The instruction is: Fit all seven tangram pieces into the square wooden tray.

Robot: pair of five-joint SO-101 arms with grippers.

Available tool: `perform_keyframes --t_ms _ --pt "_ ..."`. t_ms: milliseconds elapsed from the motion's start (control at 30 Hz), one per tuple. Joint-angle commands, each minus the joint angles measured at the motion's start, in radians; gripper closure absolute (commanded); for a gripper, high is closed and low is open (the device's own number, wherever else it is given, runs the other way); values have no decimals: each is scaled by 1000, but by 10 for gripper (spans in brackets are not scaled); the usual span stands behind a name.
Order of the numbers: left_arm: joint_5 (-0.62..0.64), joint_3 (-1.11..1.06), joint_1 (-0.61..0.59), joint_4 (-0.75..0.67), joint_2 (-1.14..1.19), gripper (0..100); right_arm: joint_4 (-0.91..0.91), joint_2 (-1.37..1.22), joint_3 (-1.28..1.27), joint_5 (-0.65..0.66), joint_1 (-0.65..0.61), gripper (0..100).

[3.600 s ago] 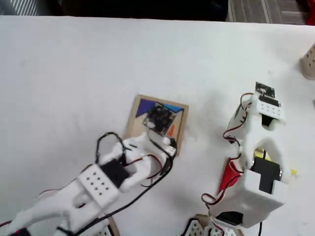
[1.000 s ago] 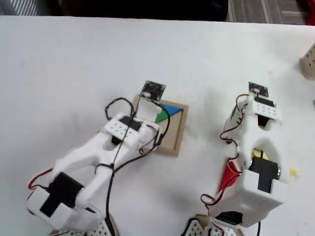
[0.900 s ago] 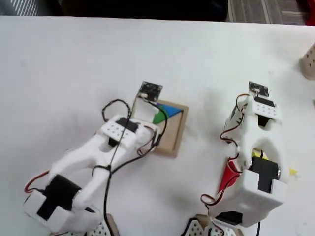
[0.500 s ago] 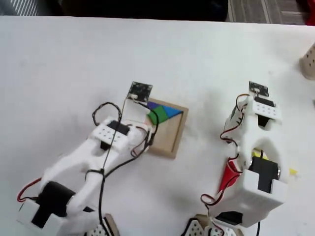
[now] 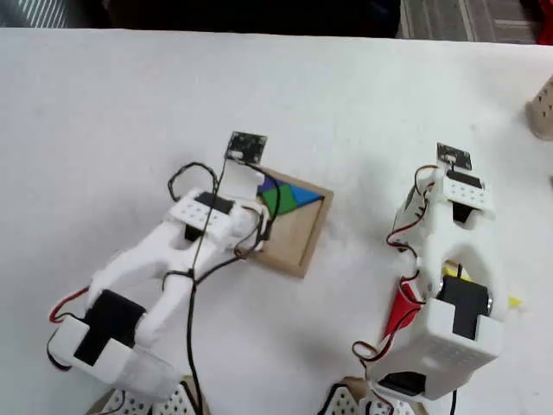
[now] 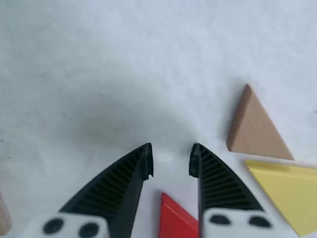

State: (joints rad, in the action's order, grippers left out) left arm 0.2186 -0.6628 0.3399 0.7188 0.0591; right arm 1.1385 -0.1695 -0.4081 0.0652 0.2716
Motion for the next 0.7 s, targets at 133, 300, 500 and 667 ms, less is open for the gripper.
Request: perform_keyframes --t_ms 133,300,500,667 --pt "-18 31 -45 25 5 819 -10 36 5 55 -8 879" --pt "-101 71 -51 72 13 737 -10 36 5 58 -8 879" --pt "-252 72 -53 80 15 697 -10 36 5 61 -8 879" --pt "-282 72 -45 71 18 787 -10 36 5 61 -8 879"
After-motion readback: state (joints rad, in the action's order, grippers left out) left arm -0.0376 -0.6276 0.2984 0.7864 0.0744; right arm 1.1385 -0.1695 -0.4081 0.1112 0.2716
